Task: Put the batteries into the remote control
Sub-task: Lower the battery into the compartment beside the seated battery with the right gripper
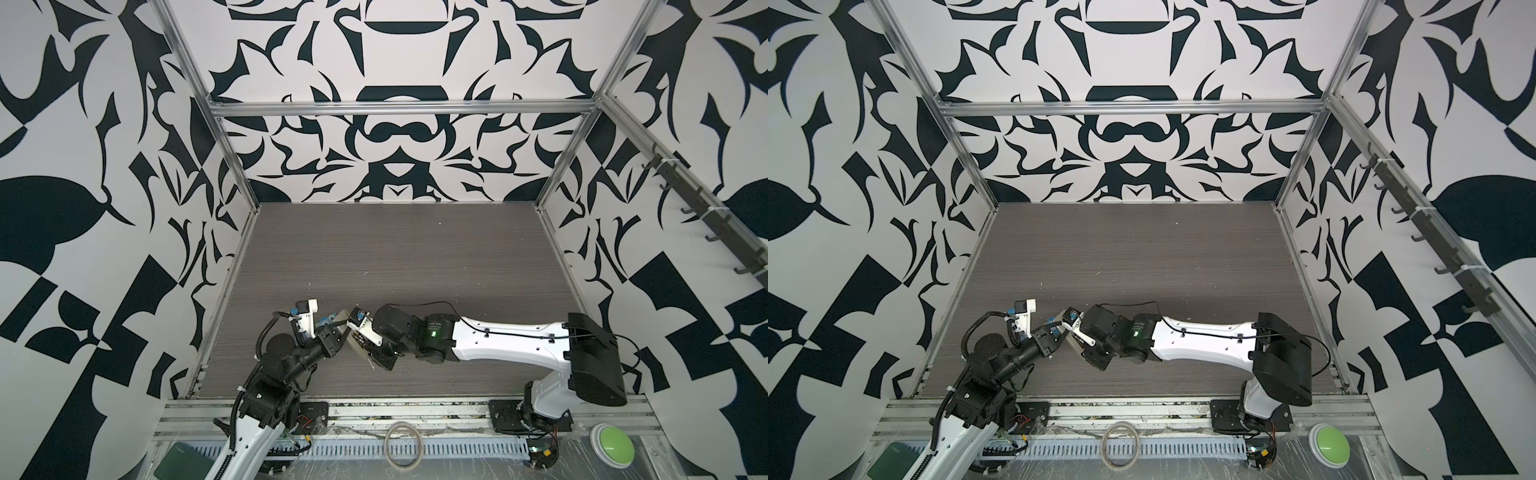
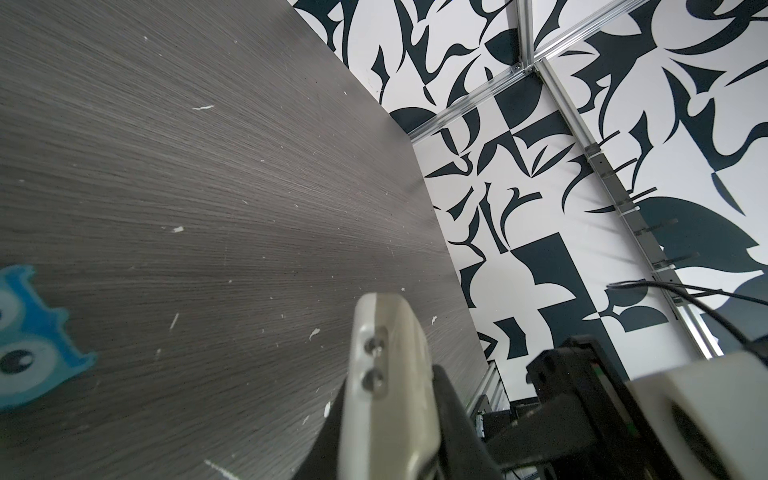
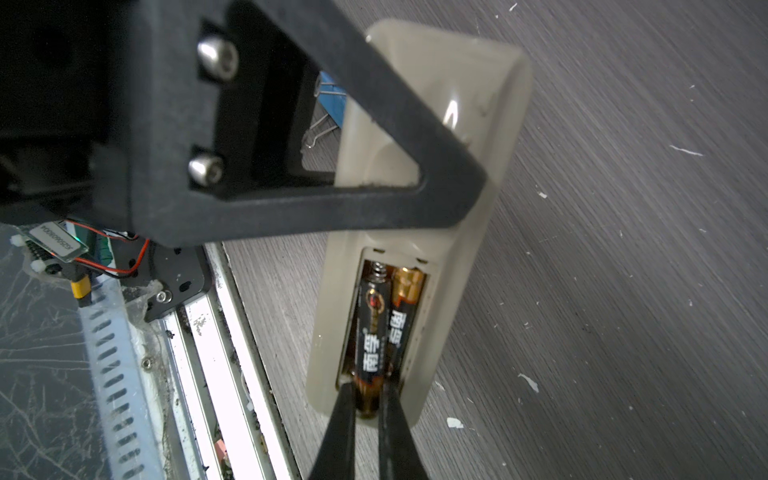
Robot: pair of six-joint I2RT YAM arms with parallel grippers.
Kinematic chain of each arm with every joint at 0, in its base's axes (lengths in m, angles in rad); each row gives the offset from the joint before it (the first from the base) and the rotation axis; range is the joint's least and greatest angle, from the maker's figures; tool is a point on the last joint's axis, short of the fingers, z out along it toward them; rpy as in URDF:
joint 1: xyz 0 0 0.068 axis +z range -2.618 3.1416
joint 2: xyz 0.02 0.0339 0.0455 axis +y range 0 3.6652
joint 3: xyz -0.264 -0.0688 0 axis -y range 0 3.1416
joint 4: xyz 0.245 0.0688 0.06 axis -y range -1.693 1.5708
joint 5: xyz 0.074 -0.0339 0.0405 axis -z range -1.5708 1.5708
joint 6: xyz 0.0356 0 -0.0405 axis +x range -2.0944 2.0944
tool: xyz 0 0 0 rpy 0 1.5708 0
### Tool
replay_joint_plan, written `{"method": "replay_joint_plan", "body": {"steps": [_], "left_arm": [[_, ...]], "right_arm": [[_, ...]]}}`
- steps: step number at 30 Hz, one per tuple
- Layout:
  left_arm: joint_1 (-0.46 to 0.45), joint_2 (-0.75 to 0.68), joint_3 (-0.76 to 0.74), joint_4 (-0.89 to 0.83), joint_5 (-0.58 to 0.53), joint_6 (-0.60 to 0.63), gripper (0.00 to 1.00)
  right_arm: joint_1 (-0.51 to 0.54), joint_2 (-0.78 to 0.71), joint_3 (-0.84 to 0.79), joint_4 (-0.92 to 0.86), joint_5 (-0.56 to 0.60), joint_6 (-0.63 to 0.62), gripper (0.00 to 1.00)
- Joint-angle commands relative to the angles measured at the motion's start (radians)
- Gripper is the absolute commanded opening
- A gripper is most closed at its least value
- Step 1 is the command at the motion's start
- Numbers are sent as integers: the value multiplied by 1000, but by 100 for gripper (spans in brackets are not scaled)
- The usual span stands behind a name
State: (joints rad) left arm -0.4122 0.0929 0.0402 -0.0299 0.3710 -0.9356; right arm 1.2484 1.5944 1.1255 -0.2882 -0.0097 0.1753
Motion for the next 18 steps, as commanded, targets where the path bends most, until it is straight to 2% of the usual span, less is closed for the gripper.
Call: {"method": "replay_joint_plan", "body": {"steps": [1, 18], "left_arm": [[-2, -15, -25, 6, 32, -16, 0], [-2, -33, -40, 47, 11, -66, 0]], "right_arm": [[15, 4, 37, 21, 0, 3, 7], [17, 22, 54, 4, 19, 18, 9]]}}
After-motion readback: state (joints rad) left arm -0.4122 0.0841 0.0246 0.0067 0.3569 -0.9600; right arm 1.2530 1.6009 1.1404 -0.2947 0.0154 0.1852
